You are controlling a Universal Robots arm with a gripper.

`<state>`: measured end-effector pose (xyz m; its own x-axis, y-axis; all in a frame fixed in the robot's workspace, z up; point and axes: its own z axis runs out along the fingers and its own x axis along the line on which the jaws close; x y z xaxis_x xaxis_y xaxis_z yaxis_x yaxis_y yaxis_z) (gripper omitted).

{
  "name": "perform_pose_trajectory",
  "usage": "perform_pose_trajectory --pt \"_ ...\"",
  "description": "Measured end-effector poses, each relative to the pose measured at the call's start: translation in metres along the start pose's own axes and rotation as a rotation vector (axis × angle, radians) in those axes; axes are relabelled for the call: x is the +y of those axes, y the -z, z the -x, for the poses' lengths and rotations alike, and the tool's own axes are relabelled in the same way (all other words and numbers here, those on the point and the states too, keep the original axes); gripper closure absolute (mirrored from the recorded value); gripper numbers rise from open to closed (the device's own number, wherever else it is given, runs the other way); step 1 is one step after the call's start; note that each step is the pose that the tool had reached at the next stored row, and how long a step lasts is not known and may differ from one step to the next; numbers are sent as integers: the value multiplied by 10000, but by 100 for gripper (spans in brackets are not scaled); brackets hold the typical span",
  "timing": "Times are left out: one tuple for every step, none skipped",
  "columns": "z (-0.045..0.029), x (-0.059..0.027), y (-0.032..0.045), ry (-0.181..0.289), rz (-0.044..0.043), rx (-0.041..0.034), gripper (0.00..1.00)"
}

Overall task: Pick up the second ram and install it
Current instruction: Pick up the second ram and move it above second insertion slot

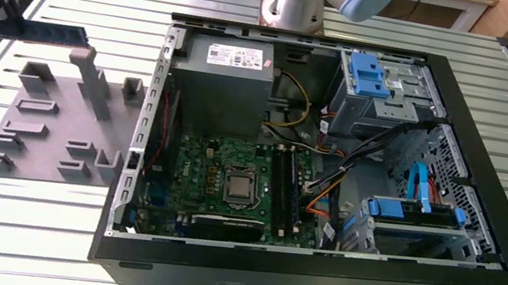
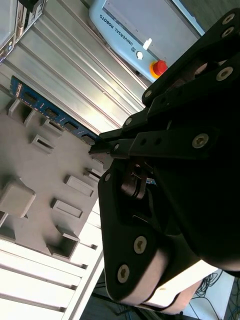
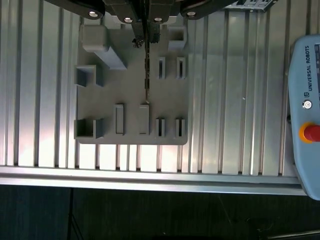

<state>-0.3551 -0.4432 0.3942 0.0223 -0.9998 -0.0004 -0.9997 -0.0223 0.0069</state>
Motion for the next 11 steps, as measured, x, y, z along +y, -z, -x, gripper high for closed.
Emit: perform_pose_trajectory --pt "0 -6 0 0 0 0 86" --pt "0 -12 0 0 0 0 86" --pt "0 -18 0 0 0 0 86" --pt "0 -24 1 0 1 0 86" --pt "-1 -31 0 0 0 0 86" --pt "-1 -36 1 0 0 0 86" --pt "-1 -42 1 -1 1 1 86" --pt "-1 -48 1 0 0 0 86" --pt "-1 -54 0 0 0 -1 86" --pt "-1 -60 0 0 0 0 86" --pt "-1 -66 1 0 1 0 86"
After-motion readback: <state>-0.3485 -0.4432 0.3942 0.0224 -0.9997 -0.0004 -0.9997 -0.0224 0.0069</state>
